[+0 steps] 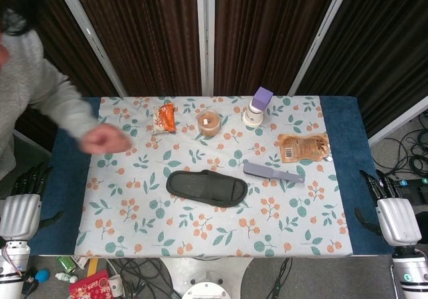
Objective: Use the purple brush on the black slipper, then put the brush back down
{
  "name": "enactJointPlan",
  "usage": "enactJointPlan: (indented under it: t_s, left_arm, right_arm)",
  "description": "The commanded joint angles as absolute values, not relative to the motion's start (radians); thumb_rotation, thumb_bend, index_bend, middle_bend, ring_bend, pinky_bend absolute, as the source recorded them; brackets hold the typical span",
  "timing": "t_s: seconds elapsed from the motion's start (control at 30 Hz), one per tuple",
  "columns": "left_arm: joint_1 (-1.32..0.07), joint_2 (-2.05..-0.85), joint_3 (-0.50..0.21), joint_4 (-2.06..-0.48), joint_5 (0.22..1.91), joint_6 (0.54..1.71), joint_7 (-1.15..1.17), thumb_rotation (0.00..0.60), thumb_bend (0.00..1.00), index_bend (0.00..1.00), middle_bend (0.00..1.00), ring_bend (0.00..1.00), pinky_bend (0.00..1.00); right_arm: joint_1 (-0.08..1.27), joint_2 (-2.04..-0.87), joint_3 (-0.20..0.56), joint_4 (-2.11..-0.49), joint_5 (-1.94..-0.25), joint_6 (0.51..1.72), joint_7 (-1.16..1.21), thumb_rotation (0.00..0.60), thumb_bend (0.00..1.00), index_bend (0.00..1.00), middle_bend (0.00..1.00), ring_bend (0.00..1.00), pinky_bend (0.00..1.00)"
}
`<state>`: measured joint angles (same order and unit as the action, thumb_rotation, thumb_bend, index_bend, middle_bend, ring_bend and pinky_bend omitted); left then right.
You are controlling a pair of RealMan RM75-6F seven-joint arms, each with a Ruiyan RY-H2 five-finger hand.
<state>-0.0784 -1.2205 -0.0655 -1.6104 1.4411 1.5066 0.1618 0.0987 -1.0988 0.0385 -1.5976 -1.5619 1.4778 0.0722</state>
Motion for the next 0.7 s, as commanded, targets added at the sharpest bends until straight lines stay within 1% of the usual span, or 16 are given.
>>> enactJointPlan:
  t_s: [0.03,0.27,0.4,0.5,0.57,0.63,0.67,0.7]
  left_arm:
    - [-0.082,-1.221,-0.067,-1.613,1.437,1.499,0.167,0.600,0.11,0.11,0.12,0.05,0.12]
    - [-0.081,-1.224,-0.064,-1.611,1.433,1.496,0.166,0.600,0.11,0.11,0.12,0.05,0.12]
    - [-0.083,-1.225,-0.068,-1.614,1.431,1.494,0.166,0.600,0.11,0.11,0.12,0.05,0.12]
    - [-0.085,-1.225,-0.069,-1.612,1.432,1.493,0.164,0.600,0.11,0.11,0.12,0.05,0.12]
    - [-0.085,-1.226,-0.069,-1.608,1.433,1.494,0.160,0.600,0.11,0.11,0.12,0.05,0.12]
    - [-0.085,-1.227,-0.068,-1.605,1.434,1.494,0.156,0.600,0.11,0.11,0.12,0.05,0.12]
    - [-0.084,-1.228,-0.067,-1.603,1.435,1.494,0.154,0.600,0.11,0.11,0.12,0.05,0.12]
    - [-0.084,-1.229,-0.066,-1.601,1.435,1.493,0.152,0.600,0.11,0.11,0.12,0.05,0.12]
  right_arm:
    - [0.100,-1.099,0.038,-1.599,-1.561,1.475,0.070,0.600,0.25,0.00,0.16,0.02,0.11]
    - [0.110,-1.097,0.040,-1.602,-1.561,1.459,0.071,0.600,0.25,0.00,0.16,0.02,0.11]
    - [0.142,-1.094,0.054,-1.609,-1.551,1.414,0.053,0.600,0.24,0.00,0.16,0.03,0.11]
    - [0.198,-1.098,0.081,-1.618,-1.512,1.331,0.021,0.600,0.18,0.00,0.19,0.07,0.12]
    - [0.254,-1.104,0.103,-1.623,-1.461,1.233,-0.010,0.600,0.14,0.00,0.20,0.08,0.13]
    - [0.304,-1.119,0.123,-1.622,-1.406,1.142,-0.031,0.600,0.07,0.00,0.21,0.10,0.14]
    - [0.342,-1.134,0.136,-1.614,-1.370,1.079,-0.039,0.600,0.05,0.01,0.22,0.11,0.15]
    - [0.368,-1.147,0.146,-1.604,-1.342,1.034,-0.041,0.600,0.04,0.02,0.23,0.11,0.16]
